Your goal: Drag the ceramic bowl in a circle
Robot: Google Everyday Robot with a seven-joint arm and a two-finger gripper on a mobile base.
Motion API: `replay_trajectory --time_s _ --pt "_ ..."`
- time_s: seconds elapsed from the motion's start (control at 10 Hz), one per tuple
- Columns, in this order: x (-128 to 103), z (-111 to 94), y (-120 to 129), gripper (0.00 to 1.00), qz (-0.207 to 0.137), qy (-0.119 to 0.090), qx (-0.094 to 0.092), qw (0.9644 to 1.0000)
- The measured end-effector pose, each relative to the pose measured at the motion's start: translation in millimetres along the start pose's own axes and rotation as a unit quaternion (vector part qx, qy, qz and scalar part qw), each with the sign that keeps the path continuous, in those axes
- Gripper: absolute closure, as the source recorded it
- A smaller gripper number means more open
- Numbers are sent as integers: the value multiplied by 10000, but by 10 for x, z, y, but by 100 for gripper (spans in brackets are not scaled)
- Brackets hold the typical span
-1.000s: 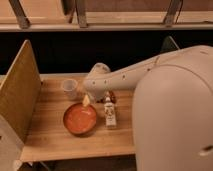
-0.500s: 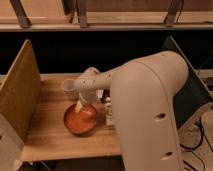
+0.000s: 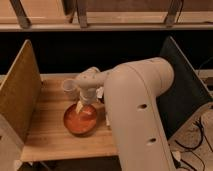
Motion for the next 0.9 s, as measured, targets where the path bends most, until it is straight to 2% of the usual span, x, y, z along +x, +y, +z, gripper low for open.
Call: replay_trajectory --time_s 0.1,0.2,0.6,0.9 --pt "7 6 18 35 17 -78 129 9999" --pt "10 -12 51 40 51 -81 184 9998" --pt "5 -7 49 41 45 -88 184 9998" --pt "-76 196 30 41 -66 -265 212 9994"
